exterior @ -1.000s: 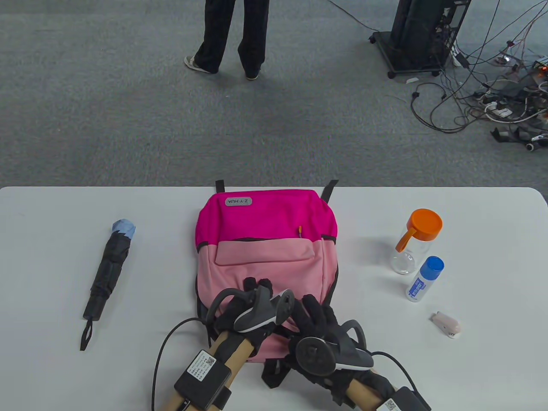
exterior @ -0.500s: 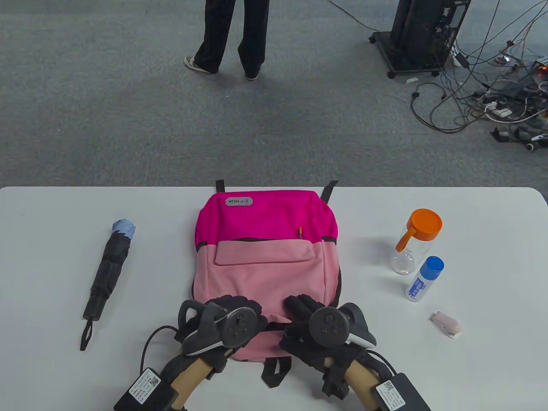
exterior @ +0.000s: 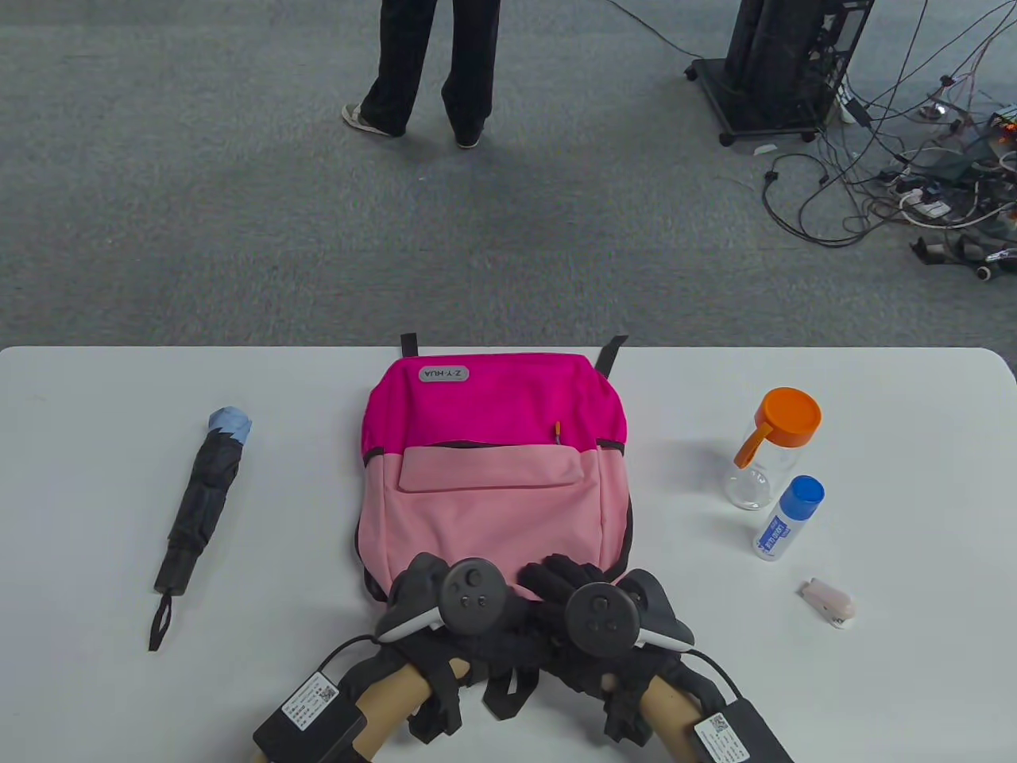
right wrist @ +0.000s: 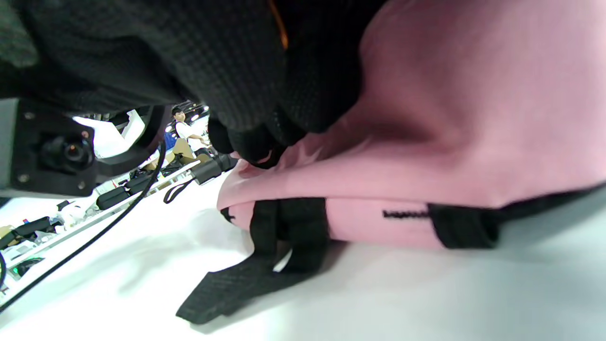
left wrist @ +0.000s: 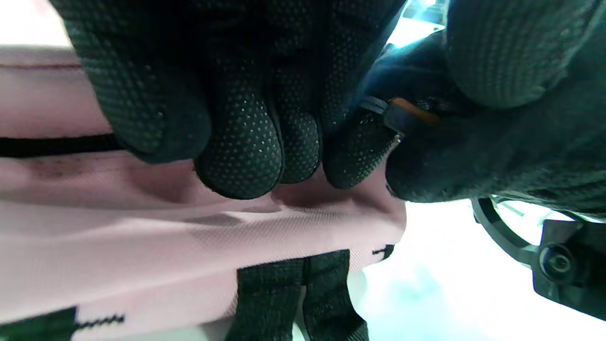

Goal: Pack school bag

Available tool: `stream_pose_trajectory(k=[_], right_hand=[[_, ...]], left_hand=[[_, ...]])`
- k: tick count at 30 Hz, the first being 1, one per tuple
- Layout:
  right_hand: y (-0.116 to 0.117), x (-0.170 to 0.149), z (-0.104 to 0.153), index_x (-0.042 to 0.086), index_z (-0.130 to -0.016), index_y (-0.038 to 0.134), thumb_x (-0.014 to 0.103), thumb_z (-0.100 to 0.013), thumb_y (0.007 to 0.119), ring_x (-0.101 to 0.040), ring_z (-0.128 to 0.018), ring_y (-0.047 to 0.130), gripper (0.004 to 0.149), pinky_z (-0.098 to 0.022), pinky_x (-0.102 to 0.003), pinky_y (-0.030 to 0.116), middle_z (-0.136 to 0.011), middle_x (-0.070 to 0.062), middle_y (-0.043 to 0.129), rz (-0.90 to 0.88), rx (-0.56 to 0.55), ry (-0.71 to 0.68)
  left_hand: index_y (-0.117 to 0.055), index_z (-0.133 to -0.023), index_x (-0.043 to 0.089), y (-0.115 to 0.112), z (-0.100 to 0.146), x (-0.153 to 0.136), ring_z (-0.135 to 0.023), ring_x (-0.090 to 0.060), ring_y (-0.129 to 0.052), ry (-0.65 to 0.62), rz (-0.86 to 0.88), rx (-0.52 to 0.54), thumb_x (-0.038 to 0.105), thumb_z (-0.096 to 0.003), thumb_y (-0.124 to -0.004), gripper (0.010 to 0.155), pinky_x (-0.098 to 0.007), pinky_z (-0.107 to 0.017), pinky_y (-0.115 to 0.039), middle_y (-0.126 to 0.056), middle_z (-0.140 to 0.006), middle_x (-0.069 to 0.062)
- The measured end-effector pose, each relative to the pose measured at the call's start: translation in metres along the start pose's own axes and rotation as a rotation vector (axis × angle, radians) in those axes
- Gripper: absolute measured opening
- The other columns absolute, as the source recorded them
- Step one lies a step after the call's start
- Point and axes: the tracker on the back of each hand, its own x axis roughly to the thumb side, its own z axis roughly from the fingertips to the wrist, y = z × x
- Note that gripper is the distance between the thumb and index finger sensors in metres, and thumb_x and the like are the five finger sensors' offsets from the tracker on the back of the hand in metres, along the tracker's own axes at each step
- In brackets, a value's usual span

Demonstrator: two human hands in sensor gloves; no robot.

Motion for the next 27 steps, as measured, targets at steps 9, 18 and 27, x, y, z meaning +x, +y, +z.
stream_pose_trajectory(k=[9,18,27], right_hand=[[0.002,0.001,-0.001,-0.014,-0.081,0.082,0.032,-0.046,0.089,-0.068,-0.102,0.039,0.057,-0.064,-0.085,0.036,-0.114,-0.04,0.048,0.013,0.044,-0.016],[-0.044,-0.01,0.018,0.002,-0.075,0.094,0.034,-0.047,0.09,-0.056,-0.097,0.075,0.043,-0.065,-0.079,0.061,-0.105,-0.029,0.077,0.043,-0.083,0.05],[-0.02,-0.009,0.012,0.006,-0.097,0.083,0.036,-0.045,0.092,-0.061,-0.101,0.064,0.06,-0.062,-0.089,0.052,-0.111,-0.03,0.067,0.137,-0.152,0.052]], left_hand=[[-0.1,-0.08,0.014,-0.005,0.002,0.011,-0.051,-0.026,-0.118,0.009,-0.206,0.139,0.044,-0.04,-0.094,0.05,-0.043,-0.039,-0.102,-0.116,-0.069,-0.009],[-0.098,-0.082,0.022,0.001,0.014,-0.003,-0.062,-0.031,-0.115,0.067,-0.055,0.107,0.038,-0.0471,-0.089,0.04,-0.046,-0.046,-0.1,-0.108,-0.085,-0.012],[-0.099,-0.08,0.022,-0.001,0.02,0.012,-0.064,-0.032,-0.115,0.003,-0.069,0.116,0.04,-0.0471,-0.089,0.039,-0.045,-0.046,-0.1,-0.105,-0.087,-0.018]])
